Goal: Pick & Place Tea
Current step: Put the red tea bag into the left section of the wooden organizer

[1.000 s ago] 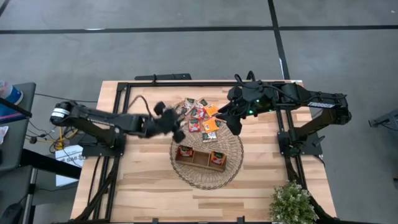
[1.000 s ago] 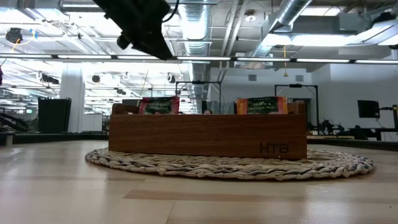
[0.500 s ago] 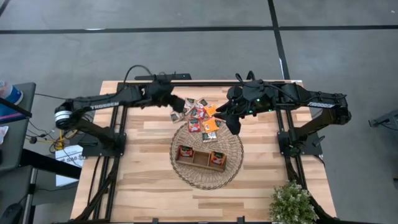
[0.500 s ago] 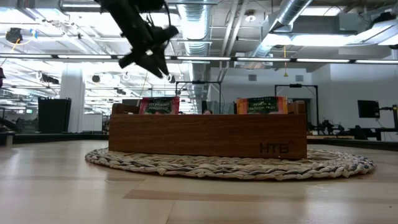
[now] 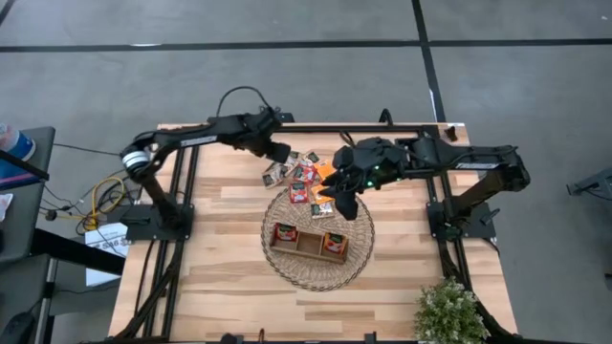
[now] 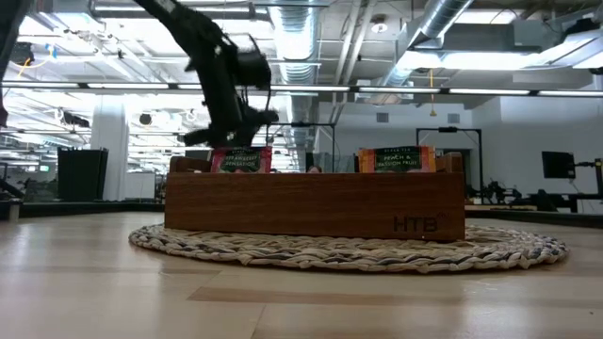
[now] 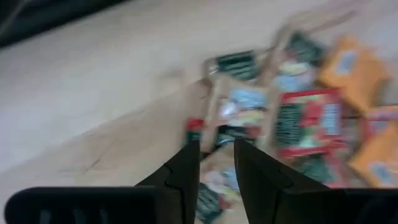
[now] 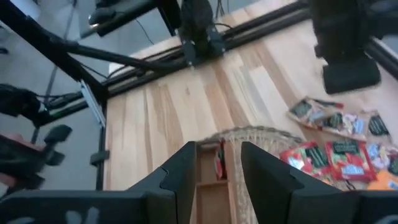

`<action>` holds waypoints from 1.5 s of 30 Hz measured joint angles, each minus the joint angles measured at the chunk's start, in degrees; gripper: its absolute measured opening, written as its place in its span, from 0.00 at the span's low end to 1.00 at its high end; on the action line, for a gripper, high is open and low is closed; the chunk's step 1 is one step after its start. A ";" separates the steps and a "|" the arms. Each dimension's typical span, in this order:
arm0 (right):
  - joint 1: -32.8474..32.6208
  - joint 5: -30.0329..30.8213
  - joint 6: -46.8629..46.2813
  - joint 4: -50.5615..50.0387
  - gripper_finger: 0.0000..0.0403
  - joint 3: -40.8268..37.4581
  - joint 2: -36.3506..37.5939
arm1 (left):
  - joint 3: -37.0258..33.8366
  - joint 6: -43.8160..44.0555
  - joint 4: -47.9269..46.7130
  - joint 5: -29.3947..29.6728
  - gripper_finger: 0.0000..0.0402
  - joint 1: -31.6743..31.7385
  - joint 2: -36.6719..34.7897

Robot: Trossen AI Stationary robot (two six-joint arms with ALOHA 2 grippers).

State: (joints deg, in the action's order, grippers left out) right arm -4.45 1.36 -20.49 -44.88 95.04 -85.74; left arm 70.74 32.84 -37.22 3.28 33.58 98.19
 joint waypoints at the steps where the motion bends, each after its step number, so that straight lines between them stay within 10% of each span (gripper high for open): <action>1: -0.15 0.00 0.00 0.01 0.29 -0.06 -0.25 | 0.16 0.02 -0.70 -0.03 0.22 0.44 1.23; 22: -0.30 0.07 -0.02 2.11 0.29 -0.07 -0.17 | 0.43 -1.57 0.29 -0.47 0.47 1.07 9.44; 37: -0.29 0.07 -0.02 2.07 0.29 -0.07 -0.17 | 0.50 -1.04 -0.02 -1.11 0.46 -1.36 13.23; 45: 0.20 0.11 -0.03 2.07 0.29 -0.08 -0.17 | 0.46 -1.69 0.89 0.03 0.26 -2.58 13.32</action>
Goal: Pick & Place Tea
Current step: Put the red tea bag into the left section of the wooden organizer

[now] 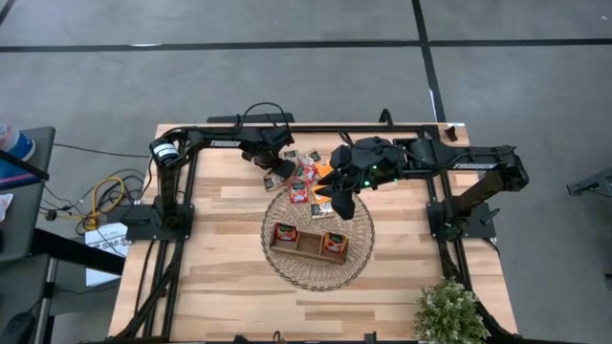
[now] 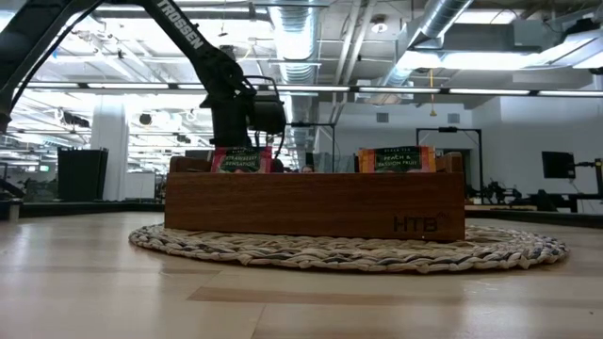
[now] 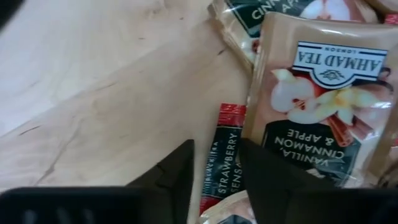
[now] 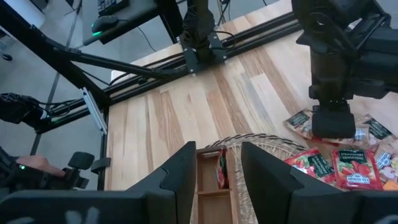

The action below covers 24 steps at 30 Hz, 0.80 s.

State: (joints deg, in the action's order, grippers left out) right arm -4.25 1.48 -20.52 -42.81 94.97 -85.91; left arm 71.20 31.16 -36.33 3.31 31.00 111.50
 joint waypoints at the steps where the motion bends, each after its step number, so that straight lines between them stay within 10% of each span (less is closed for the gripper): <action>1: 0.00 -0.01 -0.01 0.00 0.29 -0.01 0.00 | 0.00 -0.02 0.02 0.00 0.23 0.02 0.00; 7: 0.00 0.00 -0.38 0.00 0.29 0.01 0.00 | -0.02 -1.35 0.66 0.27 0.02 0.02 0.02; 24: 0.00 0.00 -0.45 -0.01 0.29 0.01 0.02 | -0.17 -4.76 -1.71 1.86 0.00 0.07 -5.10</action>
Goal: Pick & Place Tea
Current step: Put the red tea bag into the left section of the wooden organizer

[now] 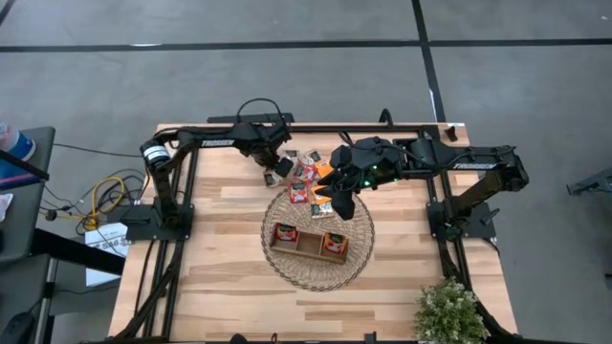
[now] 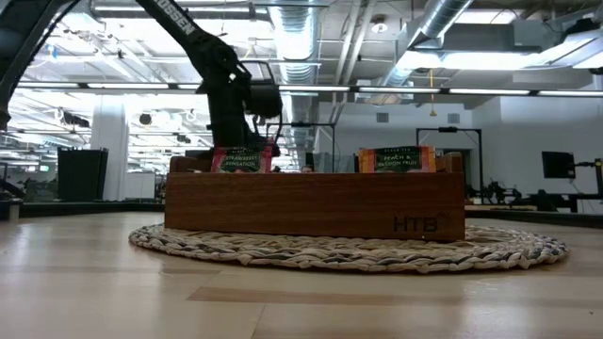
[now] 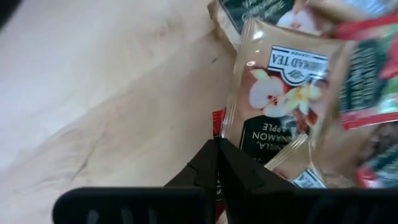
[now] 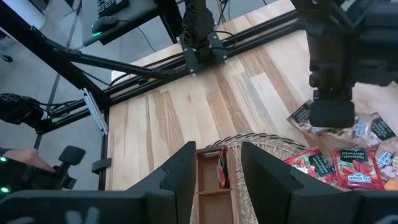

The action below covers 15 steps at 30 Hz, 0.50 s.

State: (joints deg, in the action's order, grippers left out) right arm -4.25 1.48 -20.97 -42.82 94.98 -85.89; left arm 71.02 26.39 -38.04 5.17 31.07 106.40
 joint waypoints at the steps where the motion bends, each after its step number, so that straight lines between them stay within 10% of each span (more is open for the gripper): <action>1: 0.00 0.00 0.00 -0.01 0.29 0.00 0.00 | 0.00 0.00 0.04 0.07 0.00 0.00 -0.69; 15: 0.26 0.02 0.48 -0.01 0.29 -0.02 0.00 | 0.07 -2.73 -3.29 6.18 0.00 -1.97 -13.85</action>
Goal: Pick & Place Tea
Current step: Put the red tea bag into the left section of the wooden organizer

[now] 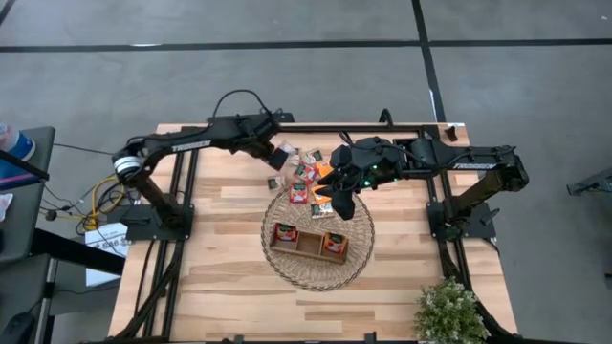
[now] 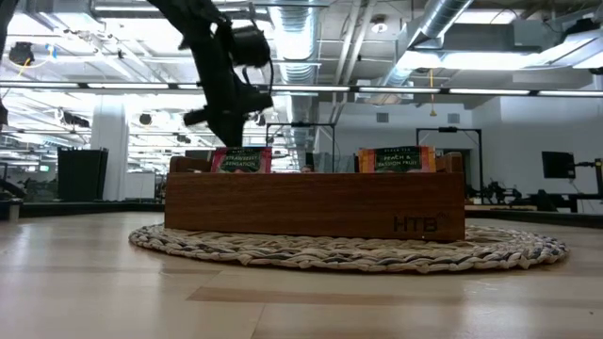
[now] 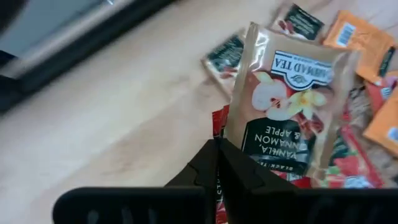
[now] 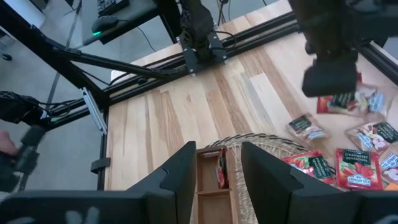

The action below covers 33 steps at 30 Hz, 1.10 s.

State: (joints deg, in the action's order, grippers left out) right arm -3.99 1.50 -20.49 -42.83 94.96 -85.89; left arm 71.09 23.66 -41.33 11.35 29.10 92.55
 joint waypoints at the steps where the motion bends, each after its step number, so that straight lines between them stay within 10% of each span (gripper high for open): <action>1: 0.02 0.00 0.00 -0.02 0.29 0.01 0.00 | 0.00 -0.54 -0.98 1.35 0.00 -0.30 -0.85; 13: 1.22 0.07 1.05 -0.10 0.29 0.01 0.00 | 0.00 2.66 3.89 -5.15 0.00 -1.86 -8.82; 18: 1.51 0.02 1.46 -0.13 0.29 0.01 -0.05 | 0.07 -1.66 4.25 7.02 0.00 -3.00 -11.34; 33: 4.38 1.81 3.02 -1.00 0.29 0.00 -1.01 | 0.04 -2.52 10.55 4.30 0.00 -7.20 -15.60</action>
State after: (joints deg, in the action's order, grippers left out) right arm 0.39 3.31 -17.47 -43.83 94.96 -86.89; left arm 71.13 21.14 -30.78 15.64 21.90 76.95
